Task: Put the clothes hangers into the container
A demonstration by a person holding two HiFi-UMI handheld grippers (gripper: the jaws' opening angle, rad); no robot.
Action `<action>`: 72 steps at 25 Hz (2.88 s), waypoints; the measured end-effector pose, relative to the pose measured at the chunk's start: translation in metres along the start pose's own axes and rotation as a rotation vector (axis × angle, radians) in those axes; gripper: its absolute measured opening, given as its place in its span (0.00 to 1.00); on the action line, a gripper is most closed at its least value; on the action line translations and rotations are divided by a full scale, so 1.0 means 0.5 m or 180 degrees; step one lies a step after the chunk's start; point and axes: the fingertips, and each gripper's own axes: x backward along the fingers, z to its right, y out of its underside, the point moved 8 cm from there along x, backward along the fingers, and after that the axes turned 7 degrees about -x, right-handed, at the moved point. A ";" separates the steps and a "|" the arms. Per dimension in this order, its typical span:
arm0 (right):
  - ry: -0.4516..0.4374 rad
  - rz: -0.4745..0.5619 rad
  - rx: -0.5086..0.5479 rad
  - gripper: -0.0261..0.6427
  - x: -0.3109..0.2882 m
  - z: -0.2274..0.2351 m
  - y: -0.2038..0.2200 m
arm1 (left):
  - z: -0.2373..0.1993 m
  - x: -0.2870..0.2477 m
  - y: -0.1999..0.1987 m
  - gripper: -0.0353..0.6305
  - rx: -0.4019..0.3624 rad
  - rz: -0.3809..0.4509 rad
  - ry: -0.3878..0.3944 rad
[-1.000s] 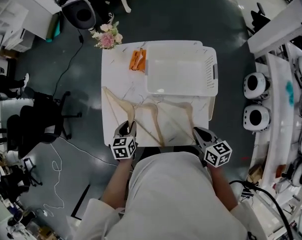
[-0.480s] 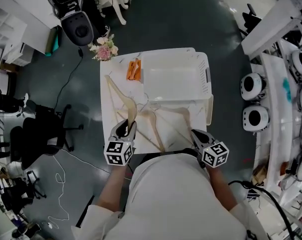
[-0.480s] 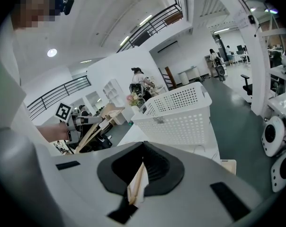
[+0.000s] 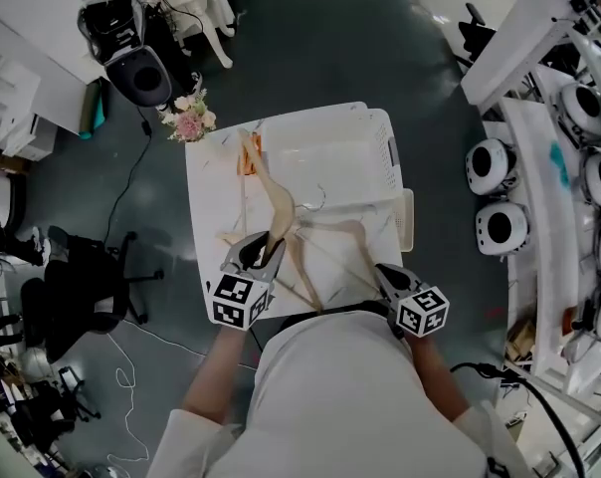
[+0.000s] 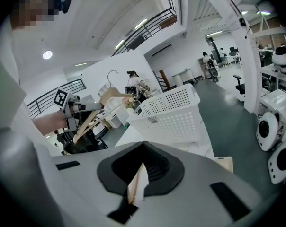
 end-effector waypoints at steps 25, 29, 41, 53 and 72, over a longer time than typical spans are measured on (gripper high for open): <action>0.0418 0.0237 -0.0454 0.04 0.052 0.049 0.050 | 0.009 -0.249 -0.076 0.22 -0.1431 -0.1267 0.1933; 0.0494 0.0232 -0.0504 0.04 0.070 0.060 0.059 | -0.006 -0.314 -0.079 0.22 -0.1565 -0.1584 0.2185; 0.0653 0.0259 -0.0694 0.04 0.086 0.084 0.074 | -0.056 -0.450 -0.059 0.22 -0.1477 -0.1854 0.2436; 0.0672 0.0211 -0.0750 0.04 0.080 0.096 0.085 | -0.034 -0.486 -0.030 0.22 -0.1628 -0.1930 0.2586; 0.0624 0.0112 -0.0725 0.04 0.068 0.093 0.091 | -0.044 -0.464 -0.041 0.26 -0.0975 -0.1562 0.2598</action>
